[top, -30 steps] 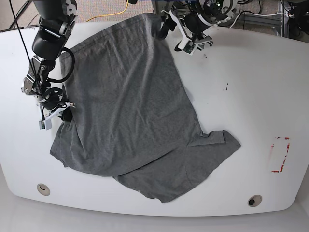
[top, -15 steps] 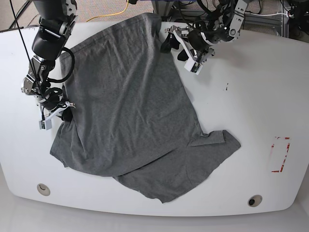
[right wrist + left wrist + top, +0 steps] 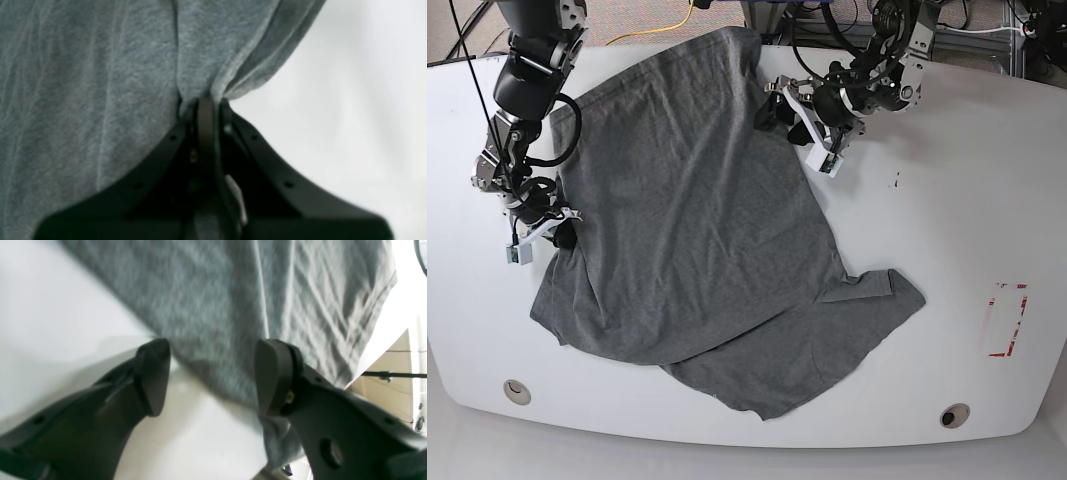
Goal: Layout the t-shirt on the table in an organized manner, then fold the t-shirt properly
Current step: 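Move the left gripper to the t-shirt edge and grasp it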
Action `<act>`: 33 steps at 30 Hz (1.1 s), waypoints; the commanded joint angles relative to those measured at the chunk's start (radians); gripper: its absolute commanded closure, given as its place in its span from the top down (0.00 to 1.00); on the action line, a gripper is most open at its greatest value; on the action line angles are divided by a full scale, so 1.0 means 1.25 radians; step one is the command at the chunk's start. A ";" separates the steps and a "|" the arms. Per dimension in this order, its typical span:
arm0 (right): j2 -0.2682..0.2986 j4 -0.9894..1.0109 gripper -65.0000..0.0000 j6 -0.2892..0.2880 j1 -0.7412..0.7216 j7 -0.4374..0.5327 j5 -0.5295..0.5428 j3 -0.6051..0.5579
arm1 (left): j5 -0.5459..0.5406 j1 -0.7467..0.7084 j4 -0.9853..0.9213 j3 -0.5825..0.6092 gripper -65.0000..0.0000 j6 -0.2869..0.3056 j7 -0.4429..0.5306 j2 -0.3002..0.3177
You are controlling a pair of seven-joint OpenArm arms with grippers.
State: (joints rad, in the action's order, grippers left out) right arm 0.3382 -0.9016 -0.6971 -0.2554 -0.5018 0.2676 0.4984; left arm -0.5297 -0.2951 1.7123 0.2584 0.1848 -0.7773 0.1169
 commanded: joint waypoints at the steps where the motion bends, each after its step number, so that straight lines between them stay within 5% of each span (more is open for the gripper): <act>1: 0.014 -0.010 0.00 -0.001 -0.011 -0.010 -0.006 0.003 | 0.018 0.018 -0.029 0.001 0.58 -0.011 -0.051 -0.011; 5: 0.014 -0.010 0.00 -0.001 -0.011 -0.010 -0.006 0.005 | 0.007 0.032 -0.050 0.001 0.51 -0.011 -0.063 -0.025; 16: 0.014 -0.010 0.00 -0.001 -0.011 -0.010 -0.005 0.005 | 0.002 0.064 -0.078 0.003 0.00 -0.011 -0.065 -0.025; 33: -0.001 -0.155 0.00 -0.001 0.034 -0.035 -0.005 0.001 | -0.003 0.096 -0.037 -0.056 0.00 0.001 -0.065 0.072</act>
State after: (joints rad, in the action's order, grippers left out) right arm 0.3260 -1.0344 -0.6914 -0.2070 -0.5514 0.2447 0.4969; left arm -0.5591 -0.1844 1.6409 0.2058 0.1913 -0.8463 0.1772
